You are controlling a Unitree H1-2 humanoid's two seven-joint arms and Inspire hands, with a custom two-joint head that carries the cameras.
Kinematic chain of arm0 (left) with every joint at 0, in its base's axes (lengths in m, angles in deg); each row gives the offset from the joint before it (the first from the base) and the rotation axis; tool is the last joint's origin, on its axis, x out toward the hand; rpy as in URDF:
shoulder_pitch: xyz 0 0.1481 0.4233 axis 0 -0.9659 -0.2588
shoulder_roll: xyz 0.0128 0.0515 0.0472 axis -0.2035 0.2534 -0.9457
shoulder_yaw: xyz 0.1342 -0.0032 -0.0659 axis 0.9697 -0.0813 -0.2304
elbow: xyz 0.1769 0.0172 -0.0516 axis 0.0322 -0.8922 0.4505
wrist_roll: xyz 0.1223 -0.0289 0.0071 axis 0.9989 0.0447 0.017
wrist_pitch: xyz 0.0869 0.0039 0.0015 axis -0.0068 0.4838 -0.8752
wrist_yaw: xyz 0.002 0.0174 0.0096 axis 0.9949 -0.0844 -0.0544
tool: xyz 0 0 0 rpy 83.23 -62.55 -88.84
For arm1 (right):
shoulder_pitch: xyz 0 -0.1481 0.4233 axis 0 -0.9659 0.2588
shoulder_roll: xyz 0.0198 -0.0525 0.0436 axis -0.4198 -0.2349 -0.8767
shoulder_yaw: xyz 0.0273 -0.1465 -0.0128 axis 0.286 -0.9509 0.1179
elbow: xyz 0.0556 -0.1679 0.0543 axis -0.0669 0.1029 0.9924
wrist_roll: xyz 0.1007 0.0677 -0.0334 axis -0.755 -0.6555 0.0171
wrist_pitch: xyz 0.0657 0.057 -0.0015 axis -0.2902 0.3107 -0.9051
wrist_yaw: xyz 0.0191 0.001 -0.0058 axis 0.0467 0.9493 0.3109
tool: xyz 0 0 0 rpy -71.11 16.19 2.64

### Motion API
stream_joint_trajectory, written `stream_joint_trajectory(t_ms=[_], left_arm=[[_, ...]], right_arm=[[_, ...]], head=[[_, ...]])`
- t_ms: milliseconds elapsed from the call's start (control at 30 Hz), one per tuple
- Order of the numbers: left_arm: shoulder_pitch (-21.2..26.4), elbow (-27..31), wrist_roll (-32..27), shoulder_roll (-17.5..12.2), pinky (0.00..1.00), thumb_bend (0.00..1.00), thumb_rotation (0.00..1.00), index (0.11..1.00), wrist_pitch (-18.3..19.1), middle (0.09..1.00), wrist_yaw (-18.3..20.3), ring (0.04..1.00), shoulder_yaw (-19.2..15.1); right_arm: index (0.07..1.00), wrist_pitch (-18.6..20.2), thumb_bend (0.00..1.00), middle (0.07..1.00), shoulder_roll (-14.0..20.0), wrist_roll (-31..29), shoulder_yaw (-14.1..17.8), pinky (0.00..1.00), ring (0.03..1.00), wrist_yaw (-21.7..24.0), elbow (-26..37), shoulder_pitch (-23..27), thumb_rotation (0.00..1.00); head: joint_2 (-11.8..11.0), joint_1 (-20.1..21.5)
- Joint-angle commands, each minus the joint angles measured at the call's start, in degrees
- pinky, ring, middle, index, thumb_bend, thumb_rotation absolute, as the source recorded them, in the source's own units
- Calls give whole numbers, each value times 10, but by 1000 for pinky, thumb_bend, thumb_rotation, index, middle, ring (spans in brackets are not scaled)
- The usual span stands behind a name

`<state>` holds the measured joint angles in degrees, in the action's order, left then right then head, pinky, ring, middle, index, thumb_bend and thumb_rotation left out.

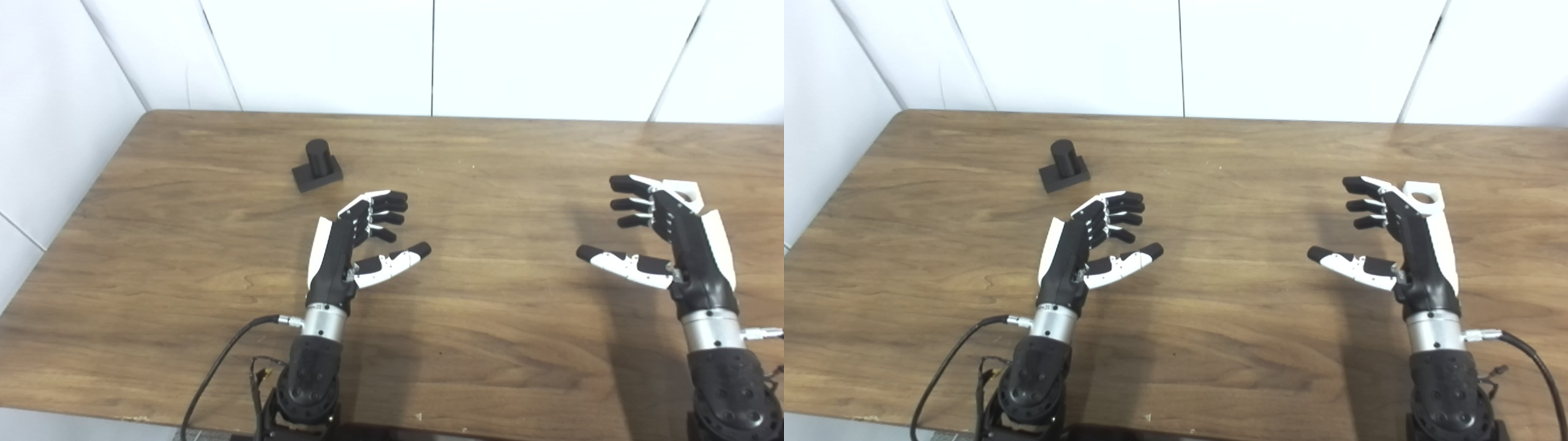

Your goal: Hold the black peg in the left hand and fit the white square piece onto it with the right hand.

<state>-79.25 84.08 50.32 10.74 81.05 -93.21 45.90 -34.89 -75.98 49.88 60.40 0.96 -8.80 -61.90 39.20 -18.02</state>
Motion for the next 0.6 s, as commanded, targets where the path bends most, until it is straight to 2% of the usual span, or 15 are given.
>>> stream_joint_trajectory(t_ms=[0,200,567], left_arm=[[18,9,3,0,541,718,51,652,-24,685,-10,647,0],[23,11,34,-10,546,718,65,653,-29,684,-16,649,1],[40,41,82,-42,551,737,93,671,32,709,-2,668,-5]], right_arm=[[734,-7,703,770,3,-2,3,607,707,0,21,15,0],[731,-10,706,764,6,-2,1,599,696,2,21,17,0],[721,-6,710,757,5,-3,2,588,689,1,22,19,0]], head=[[1,-1],[0,0],[-2,-2]])
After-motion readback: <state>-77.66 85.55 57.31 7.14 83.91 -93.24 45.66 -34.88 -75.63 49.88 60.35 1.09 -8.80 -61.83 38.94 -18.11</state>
